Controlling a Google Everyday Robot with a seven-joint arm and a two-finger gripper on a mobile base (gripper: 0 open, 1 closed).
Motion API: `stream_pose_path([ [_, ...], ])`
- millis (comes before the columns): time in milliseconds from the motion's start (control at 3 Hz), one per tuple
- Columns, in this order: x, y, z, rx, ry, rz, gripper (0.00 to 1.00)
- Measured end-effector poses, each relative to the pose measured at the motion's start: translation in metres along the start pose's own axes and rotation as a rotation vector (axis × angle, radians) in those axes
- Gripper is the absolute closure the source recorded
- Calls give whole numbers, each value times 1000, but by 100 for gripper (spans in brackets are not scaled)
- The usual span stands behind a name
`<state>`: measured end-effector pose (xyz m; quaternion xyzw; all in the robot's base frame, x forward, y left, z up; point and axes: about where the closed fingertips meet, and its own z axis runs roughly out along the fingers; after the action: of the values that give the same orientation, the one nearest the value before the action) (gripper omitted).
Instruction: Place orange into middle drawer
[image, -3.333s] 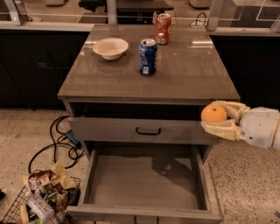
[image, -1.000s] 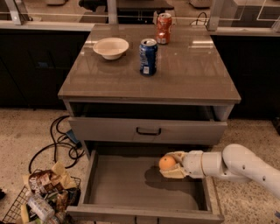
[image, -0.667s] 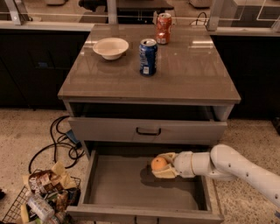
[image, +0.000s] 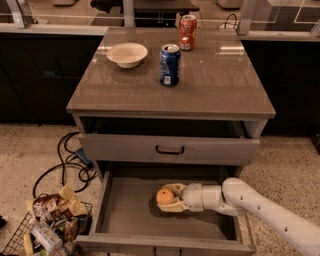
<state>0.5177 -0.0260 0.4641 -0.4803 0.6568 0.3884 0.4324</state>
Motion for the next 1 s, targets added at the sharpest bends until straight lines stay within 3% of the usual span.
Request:
stream_pose_path([
  [333, 0, 0, 0, 0, 0, 0, 100],
  [1000, 37, -8, 44, -49, -66, 43, 100],
])
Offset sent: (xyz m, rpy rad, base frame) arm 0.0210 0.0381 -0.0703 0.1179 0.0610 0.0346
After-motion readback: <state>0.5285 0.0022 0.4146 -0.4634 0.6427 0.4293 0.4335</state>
